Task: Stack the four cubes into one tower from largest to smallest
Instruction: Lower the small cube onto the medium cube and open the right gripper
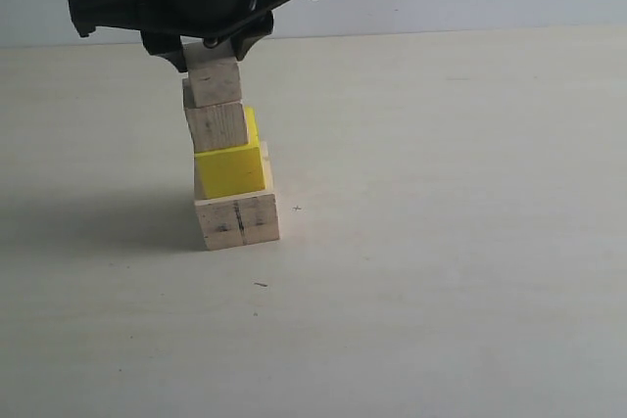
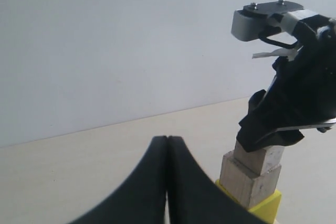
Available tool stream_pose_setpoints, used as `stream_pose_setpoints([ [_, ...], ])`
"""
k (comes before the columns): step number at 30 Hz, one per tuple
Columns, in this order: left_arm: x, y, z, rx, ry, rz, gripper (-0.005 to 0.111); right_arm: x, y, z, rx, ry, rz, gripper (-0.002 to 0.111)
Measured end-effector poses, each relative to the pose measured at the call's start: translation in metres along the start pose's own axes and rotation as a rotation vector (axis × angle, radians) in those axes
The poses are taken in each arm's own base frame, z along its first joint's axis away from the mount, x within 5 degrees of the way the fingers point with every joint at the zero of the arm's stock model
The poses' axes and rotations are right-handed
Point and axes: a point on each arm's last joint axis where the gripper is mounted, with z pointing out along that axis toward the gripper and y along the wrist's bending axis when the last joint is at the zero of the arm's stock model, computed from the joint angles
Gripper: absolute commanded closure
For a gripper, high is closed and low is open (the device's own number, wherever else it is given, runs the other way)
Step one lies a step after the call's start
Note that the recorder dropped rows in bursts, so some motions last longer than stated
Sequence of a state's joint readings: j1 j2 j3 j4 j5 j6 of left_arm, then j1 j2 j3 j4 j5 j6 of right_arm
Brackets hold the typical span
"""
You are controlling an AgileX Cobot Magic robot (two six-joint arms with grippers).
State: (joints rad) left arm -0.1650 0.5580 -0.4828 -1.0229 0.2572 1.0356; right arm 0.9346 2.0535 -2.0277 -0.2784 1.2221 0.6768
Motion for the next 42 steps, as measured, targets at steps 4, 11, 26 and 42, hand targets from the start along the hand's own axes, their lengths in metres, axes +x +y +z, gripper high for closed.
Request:
stream_pose_setpoints([
  [4,0.000,0.000,0.000,-0.001,0.000,0.000,0.107,0.001,0.001,0.000,0.003,-0.003,0.018,0.099],
  [11,0.000,0.000,0.000,-0.002,-0.001,-0.007,0.107,-0.001,0.000,0.000,0.029,-0.022,0.017,0.099],
  [26,0.000,0.001,0.000,-0.006,-0.004,-0.015,0.107,-0.001,-0.001,-0.015,-0.013,-0.027,0.041,0.099],
  [42,0.000,-0.001,0.000,0.005,-0.003,-0.016,0.107,0.001,0.003,0.000,-0.004,0.000,0.035,0.082],
])
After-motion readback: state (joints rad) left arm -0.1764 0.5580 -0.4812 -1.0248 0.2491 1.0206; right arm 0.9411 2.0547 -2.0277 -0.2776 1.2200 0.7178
